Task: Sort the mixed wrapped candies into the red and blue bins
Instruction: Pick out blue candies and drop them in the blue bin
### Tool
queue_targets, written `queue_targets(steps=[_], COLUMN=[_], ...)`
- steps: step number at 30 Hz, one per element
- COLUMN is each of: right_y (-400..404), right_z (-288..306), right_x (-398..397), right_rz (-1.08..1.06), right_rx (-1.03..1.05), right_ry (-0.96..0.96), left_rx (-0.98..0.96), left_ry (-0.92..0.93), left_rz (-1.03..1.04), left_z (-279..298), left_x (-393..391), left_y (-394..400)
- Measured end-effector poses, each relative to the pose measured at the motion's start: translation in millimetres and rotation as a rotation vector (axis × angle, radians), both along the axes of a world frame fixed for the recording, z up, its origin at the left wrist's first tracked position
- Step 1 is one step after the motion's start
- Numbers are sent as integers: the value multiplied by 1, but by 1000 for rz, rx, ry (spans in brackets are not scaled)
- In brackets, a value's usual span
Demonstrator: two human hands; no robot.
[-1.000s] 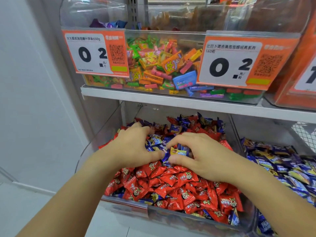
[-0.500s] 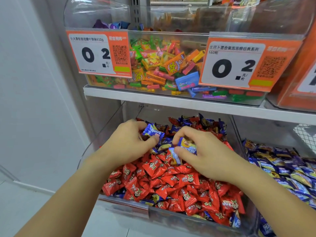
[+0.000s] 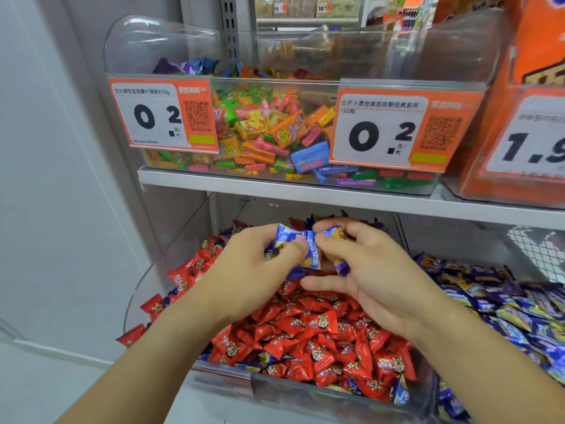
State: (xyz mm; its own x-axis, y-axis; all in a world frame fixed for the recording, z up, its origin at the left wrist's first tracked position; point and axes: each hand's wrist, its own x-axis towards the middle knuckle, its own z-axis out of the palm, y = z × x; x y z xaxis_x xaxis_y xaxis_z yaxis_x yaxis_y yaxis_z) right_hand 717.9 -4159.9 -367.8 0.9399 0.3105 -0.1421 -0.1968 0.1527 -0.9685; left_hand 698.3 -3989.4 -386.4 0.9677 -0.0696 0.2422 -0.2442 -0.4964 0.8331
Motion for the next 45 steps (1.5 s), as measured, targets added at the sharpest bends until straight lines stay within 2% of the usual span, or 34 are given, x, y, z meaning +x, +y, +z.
queue_targets(steps=[4, 10, 13, 15, 17, 20, 21, 24, 27, 31, 35, 39, 41, 45], right_y=[-25, -100, -140, -172, -203, -238, -246, -257, -257, -234, -178, -119, -98, -67], right_z=[3, 11, 8, 4, 0, -8, -10, -11, -10, -9, -7, -11, -18, -23], right_x=[-11, -23, -29, -26, -21, -15, -14, -13, -10, -15, -35, -48, -46, -36], right_rz=[41, 10, -75, -213, -343, -428, -438, -444, -434, -390, -269, 39, 179, 367], right_rx=[1, -66, -86, -76, -183, -483, -551, -683, -822, -996, -876, -871, -955, -1287], right_ry=[-69, -153, -126, -85, -89, -193, -228, -346, -450, -572, -860, -1134, -1158, -1020], left_rx=[117, 266, 304, 296, 239, 106, 133, 413, 555, 673, 802, 892, 962, 1004], left_ry=[-77, 0, 33, 38, 22, -2, -14, -86, -251, -275, -179, -91, -121, -206], left_rz=[-56, -179, -238, -243, -241, -300, -326, -375, -302, -172, -237, -319, -320, -297], left_z=[7, 13, 18, 22, 26, 23, 21, 11, 7, -8, -32, -50, -54, -50], left_x=[-4, -9, -7, -1, 6, 13, 15, 18, 7, -17, -33, -26, -15, 11], left_y=[-35, -96, -128, -143, -162, -195, -204, -207, -185, -131, -79, -50, -34, -5])
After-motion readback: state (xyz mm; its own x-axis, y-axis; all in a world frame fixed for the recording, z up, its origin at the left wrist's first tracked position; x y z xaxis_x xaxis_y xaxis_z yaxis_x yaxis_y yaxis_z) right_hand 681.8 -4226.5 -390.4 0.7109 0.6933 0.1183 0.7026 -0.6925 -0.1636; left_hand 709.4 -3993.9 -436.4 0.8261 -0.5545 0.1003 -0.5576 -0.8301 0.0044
